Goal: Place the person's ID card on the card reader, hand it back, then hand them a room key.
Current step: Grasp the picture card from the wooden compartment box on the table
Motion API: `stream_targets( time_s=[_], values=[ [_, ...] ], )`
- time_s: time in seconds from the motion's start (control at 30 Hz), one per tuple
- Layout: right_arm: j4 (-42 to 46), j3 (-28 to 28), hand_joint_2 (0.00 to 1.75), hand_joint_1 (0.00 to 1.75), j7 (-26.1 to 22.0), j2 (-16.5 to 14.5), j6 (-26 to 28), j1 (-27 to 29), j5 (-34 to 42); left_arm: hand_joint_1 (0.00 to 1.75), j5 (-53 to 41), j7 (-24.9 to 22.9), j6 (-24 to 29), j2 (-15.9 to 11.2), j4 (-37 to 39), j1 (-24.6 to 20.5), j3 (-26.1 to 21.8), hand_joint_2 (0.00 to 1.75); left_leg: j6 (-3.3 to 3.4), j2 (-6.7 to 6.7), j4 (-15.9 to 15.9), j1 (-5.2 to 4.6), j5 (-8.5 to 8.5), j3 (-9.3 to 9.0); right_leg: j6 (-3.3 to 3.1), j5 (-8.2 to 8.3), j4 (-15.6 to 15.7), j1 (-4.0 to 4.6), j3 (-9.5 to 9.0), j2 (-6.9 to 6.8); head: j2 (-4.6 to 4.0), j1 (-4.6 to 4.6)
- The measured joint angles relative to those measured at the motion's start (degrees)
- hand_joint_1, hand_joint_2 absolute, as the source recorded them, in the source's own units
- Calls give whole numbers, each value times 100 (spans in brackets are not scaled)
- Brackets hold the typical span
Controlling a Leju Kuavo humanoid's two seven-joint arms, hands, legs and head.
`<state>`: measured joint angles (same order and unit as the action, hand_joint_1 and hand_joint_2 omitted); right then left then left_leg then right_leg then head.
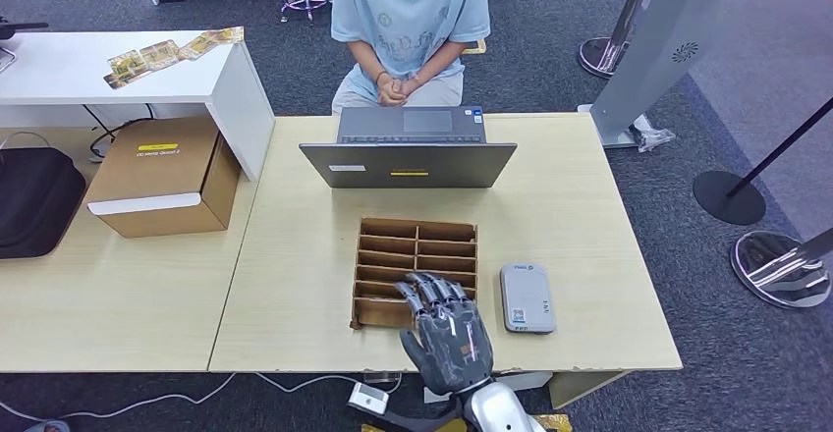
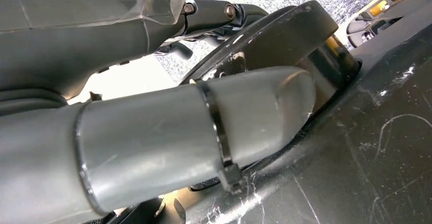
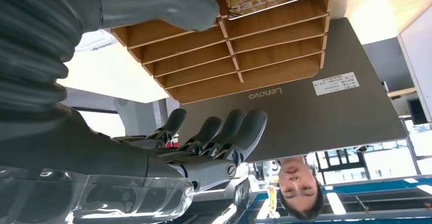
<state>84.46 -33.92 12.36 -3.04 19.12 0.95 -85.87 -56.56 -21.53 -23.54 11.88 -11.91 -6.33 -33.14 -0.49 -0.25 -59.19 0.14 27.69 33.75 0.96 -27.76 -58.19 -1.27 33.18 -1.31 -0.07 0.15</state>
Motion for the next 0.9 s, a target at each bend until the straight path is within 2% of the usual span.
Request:
stream_targets(
  time_s=[0.43,0.73,0.9],
  values=[
    [98,22,175,86,82,0,-26,48,-13,0,-107,4,-16,1,0,-2,8,0,0,0,0,0,0,0,0,0,0,0,0,0,0,0],
    [95,25,175,81,91,0,-96,47,-20,0,-125,7,-20,1,0,-3,9,0,0,0,0,0,0,0,0,0,0,0,0,0,0,0],
    [91,32,175,66,93,-2,-134,46,-33,0,-146,11,-51,-2,0,-6,10,0,0,0,0,0,0,0,0,0,0,0,0,0,0,0]
  ],
)
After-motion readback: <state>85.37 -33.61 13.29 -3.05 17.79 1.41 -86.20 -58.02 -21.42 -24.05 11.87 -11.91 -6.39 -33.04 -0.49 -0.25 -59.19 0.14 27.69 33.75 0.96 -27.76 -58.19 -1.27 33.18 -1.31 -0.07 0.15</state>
